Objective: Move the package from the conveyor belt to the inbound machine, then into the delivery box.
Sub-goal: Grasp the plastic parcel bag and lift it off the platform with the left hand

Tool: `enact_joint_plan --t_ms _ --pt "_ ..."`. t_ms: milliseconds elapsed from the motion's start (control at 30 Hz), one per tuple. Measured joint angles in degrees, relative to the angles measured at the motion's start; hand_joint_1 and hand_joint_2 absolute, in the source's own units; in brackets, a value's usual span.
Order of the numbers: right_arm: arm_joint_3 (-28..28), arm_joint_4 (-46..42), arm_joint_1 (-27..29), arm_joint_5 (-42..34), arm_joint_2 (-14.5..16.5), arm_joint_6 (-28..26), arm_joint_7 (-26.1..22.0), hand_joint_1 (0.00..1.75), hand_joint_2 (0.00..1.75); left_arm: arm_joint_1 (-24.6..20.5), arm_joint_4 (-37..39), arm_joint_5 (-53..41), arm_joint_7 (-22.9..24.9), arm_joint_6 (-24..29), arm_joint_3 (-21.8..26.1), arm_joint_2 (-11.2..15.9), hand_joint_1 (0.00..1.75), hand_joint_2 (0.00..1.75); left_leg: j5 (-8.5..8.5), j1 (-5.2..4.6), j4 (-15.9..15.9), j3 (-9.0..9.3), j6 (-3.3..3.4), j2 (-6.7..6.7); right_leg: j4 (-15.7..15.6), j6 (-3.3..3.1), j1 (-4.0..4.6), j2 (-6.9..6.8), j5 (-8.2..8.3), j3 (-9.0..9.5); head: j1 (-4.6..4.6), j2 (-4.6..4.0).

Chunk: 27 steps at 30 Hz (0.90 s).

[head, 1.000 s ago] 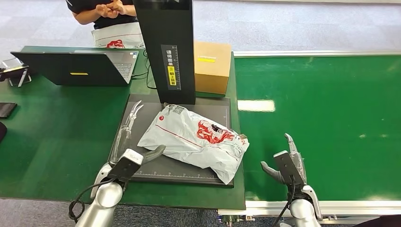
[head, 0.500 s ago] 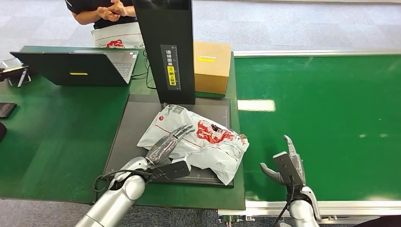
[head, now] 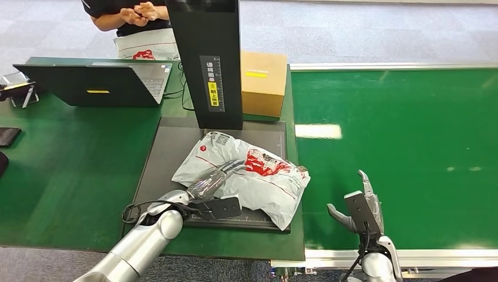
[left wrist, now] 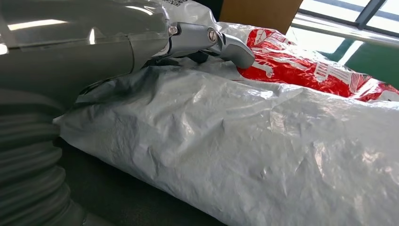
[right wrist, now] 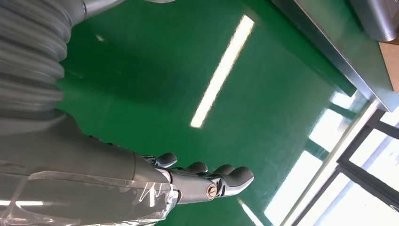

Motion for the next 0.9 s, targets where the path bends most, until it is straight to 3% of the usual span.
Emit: enact_joint_plan --t_ms 100,133,900 --pt "-0.29 -0.35 0.2 0.01 0.08 0.0 0.13 0.0 1.75 -0.57 0.89 0.2 0.31 -0.09 -0.46 0.03 1.38 1.75 0.0 0.0 0.0 0.03 0.0 0.0 0.0 0.0 0.0 0.0 0.0 0.03 0.0 0.0" --pt "-0.34 -0.46 0.28 0.02 0.09 0.0 0.16 0.0 1.75 -0.71 1.09 0.37 0.39 -0.09 -0.6 0.04 1.75 1.75 0.0 0.0 0.0 0.04 0.0 0.0 0.0 0.0 0.0 0.0 0.0 0.04 -0.01 0.0" --pt "-0.57 -2.4 1.5 0.15 0.26 -0.02 0.39 0.0 1.75 -1.5 1.64 1.85 1.26 1.92 -0.63 0.39 1.75 1.75 0.0 0.0 -0.02 0.14 0.0 0.0 0.01 0.0 0.03 0.0 0.0 0.14 -0.01 0.0"
